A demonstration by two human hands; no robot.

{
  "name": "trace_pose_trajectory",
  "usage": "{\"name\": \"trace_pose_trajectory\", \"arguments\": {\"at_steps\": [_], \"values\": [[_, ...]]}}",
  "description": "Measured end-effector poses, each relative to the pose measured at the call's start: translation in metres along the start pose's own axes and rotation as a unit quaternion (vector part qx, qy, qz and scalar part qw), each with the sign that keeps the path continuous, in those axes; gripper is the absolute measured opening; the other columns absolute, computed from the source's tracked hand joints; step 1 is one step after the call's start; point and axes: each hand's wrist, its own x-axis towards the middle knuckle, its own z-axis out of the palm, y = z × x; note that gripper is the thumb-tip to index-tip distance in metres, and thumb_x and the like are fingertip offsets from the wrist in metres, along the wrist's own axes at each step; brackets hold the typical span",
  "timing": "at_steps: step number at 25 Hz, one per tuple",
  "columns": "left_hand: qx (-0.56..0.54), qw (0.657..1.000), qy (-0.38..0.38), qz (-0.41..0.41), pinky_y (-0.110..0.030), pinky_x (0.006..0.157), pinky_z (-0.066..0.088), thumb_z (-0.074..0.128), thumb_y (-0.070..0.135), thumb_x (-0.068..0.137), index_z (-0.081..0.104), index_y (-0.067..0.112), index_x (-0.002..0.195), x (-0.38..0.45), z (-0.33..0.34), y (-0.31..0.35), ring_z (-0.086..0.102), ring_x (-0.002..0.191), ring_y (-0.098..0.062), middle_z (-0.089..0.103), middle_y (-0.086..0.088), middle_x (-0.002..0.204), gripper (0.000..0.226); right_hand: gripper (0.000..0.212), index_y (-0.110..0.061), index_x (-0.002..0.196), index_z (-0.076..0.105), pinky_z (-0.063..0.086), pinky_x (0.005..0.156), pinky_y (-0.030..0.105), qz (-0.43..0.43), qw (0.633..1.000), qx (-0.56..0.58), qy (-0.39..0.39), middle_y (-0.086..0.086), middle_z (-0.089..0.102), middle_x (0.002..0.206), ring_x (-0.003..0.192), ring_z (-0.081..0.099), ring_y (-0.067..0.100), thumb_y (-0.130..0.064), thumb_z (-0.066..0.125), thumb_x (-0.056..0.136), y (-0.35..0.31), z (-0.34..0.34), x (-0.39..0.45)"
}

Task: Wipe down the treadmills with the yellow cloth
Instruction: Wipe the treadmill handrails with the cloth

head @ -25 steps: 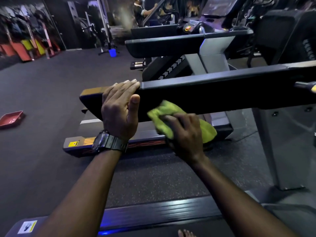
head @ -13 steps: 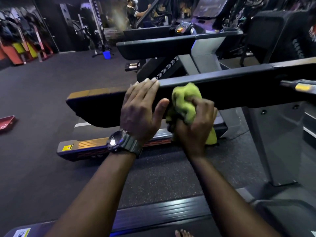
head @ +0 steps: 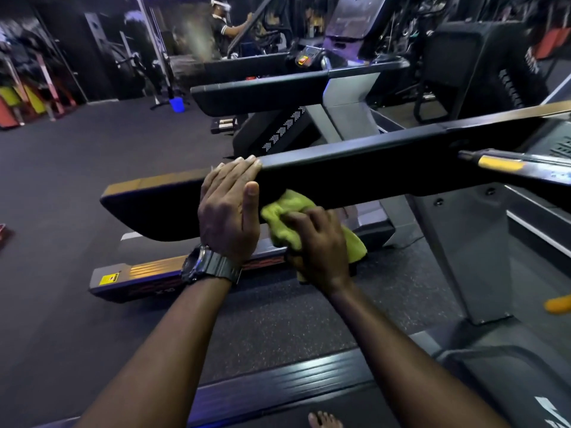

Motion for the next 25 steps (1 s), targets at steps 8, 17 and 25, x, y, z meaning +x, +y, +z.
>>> {"name": "trace_pose_trajectory", "arguments": {"at_steps": [8, 17, 25], "values": [[0.069, 0.996, 0.006, -0.050, -0.047, 0.111, 0.033, 0.025, 0.046, 0.102, 0.066, 0.008, 0.116, 0.007, 0.010, 0.015, 0.055, 0.124, -0.027, 0.065, -0.009, 0.124, 0.057, 0.066, -0.022, 0.116, 0.050, 0.043, 0.077, 0.042, 0.023, 1.000, 0.020, 0.007, 0.011, 0.055, 0.106, 0.091, 0.049, 0.031, -0.015, 0.076, 0.056, -0.004, -0.011, 0.014], [0.014, 0.993, -0.118, -0.014, -0.033, 0.121, 0.017, 0.028, 0.027, 0.095, 0.051, 0.010, 0.139, 0.011, 0.029, 0.051, 0.037, 0.141, -0.017, 0.047, -0.005, 0.147, 0.053, 0.050, -0.021, 0.111, 0.052, 0.042, 0.079, 0.042, 0.098, 0.995, 0.012, 0.015, 0.012, 0.056, 0.104, 0.089, 0.051, 0.033, -0.025, 0.065, 0.063, 0.029, -0.030, 0.015], [0.022, 0.991, -0.120, -0.048, -0.033, 0.119, 0.020, 0.029, 0.034, 0.096, 0.057, 0.011, 0.133, 0.017, 0.028, 0.059, 0.043, 0.136, -0.018, 0.054, -0.005, 0.141, 0.051, 0.042, -0.011, 0.102, 0.060, 0.042, 0.080, 0.042, 0.155, 0.986, 0.048, 0.041, 0.011, 0.056, 0.102, 0.091, 0.052, 0.033, -0.027, 0.063, 0.064, 0.031, -0.031, 0.012]]}}
